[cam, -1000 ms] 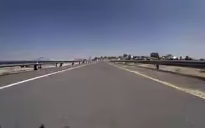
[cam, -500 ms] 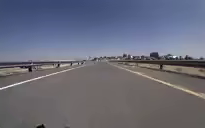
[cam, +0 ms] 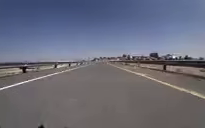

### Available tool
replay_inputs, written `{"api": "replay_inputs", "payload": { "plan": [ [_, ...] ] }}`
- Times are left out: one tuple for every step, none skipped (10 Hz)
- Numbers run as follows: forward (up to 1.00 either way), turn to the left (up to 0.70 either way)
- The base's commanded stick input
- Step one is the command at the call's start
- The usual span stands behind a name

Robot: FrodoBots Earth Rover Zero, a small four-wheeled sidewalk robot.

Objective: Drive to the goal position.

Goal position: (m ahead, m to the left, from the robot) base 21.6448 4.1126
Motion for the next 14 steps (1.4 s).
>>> {"api": "replay_inputs", "payload": {
  "plan": [
    [1.00, 0.00],
    [1.00, 0.00],
    [1.00, 0.00],
    [1.00, 0.00],
    [1.00, 0.00],
    [1.00, 0.00],
    [1.00, 0.00],
    [1.00, 0.00],
    [1.00, 0.00],
    [1.00, 0.00],
    [1.00, 0.00],
    [1.00, 0.00],
    [1.00, 0.00],
    [1.00, 0.00]
  ]
}}
